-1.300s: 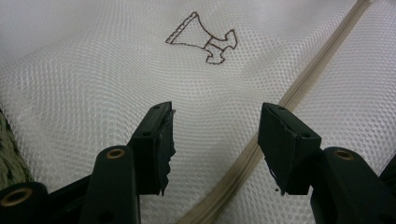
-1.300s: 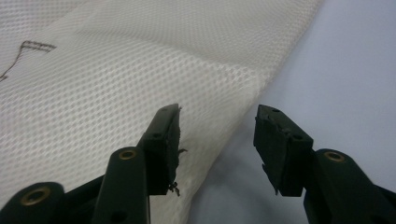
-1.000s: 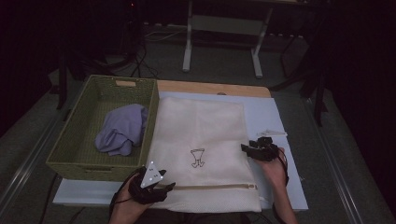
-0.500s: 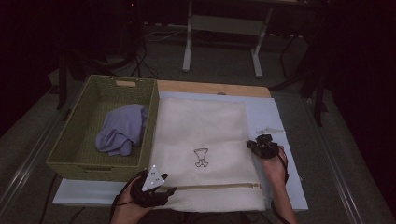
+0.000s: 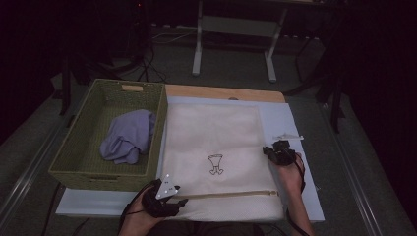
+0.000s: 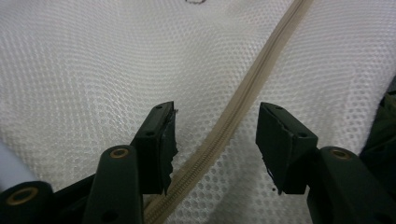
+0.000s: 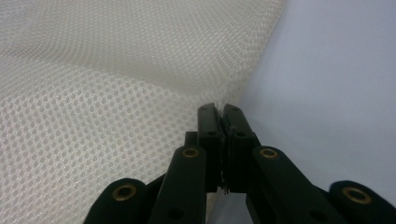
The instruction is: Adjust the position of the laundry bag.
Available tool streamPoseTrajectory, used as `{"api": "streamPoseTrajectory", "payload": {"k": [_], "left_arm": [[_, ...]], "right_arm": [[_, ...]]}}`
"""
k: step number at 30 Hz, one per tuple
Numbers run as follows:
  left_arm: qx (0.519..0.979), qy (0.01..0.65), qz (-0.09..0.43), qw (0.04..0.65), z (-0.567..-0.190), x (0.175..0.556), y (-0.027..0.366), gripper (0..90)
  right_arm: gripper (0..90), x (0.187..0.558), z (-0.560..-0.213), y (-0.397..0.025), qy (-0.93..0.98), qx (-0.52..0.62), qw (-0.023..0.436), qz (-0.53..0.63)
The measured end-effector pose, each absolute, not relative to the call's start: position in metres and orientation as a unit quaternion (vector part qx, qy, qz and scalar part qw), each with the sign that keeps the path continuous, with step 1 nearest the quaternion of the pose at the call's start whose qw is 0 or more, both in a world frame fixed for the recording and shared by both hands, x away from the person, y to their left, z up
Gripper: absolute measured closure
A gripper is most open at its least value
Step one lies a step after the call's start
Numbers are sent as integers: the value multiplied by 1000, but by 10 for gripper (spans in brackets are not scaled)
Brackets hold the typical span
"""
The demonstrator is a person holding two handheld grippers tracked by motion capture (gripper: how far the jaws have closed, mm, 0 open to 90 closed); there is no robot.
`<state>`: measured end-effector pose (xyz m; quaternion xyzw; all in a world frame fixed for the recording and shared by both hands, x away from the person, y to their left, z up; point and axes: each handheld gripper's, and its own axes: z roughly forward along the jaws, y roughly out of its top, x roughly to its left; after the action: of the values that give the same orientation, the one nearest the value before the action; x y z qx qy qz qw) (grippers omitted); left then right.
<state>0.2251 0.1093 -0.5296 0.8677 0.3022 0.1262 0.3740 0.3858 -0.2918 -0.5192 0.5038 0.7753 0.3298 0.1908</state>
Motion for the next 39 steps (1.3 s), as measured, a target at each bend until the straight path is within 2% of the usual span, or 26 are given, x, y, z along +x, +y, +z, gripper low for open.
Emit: {"api": "streamPoseTrajectory", "payload": {"k": [6, 12, 23, 39], "left_arm": [[876, 292, 130, 361, -536, 231, 104, 591], [879, 291, 130, 354, -534, 233, 100, 857], [879, 300, 155, 335, -532, 246, 91, 871], [877, 296, 156, 344, -532, 255, 74, 869]], "right_arm": [[875, 387, -517, -293, 776, 503, 194, 328], [875, 388, -516, -295, 776, 502, 194, 328], [875, 394, -518, -301, 771, 512, 198, 324], [874, 402, -519, -317, 762, 531, 200, 310]]}}
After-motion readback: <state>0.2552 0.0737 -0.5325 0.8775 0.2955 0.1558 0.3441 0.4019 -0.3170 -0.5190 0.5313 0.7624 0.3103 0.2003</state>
